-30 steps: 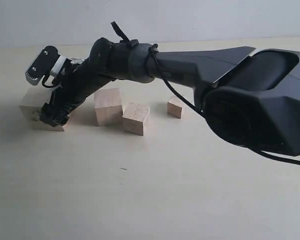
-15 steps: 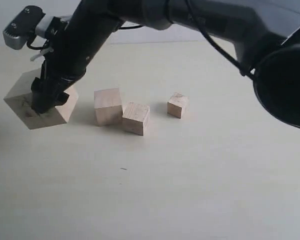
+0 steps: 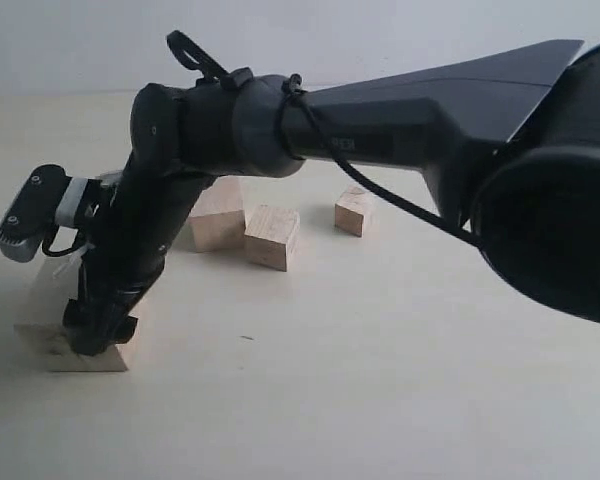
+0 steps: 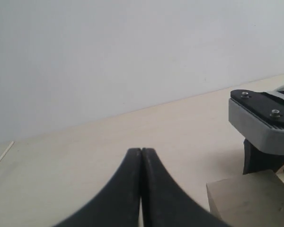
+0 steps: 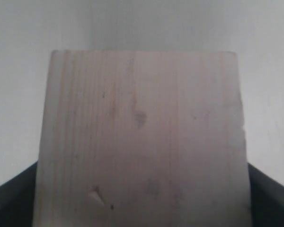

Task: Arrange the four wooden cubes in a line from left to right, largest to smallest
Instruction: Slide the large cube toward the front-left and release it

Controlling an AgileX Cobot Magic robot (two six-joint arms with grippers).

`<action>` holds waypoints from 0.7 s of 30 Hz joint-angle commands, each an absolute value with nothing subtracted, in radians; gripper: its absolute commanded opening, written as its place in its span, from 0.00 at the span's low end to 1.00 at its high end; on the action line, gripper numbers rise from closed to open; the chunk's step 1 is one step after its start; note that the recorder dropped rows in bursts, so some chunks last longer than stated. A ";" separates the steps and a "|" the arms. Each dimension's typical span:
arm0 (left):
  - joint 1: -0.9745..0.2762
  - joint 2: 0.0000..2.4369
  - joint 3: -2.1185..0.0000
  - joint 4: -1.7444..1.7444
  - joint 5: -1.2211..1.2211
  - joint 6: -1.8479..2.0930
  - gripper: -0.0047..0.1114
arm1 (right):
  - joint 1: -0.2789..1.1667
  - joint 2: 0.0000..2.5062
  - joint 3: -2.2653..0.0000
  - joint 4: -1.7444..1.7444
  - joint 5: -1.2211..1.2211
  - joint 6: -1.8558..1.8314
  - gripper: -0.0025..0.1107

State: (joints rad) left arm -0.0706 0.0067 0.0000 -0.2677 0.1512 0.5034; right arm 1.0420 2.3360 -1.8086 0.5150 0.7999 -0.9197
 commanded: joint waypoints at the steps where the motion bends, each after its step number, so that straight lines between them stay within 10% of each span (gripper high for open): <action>1: -0.069 0.000 0.000 -0.270 0.147 0.500 0.04 | 1.042 2.341 -1.803 0.353 0.851 -0.805 0.03; 21: -0.069 0.000 0.000 -0.270 0.147 0.500 0.04 | 1.042 2.339 -1.803 0.206 0.844 -0.732 0.07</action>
State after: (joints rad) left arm -0.0706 0.0067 0.0000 -0.2677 0.1512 0.5034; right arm 1.0461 2.3250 -1.8105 0.2810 0.8267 -0.7255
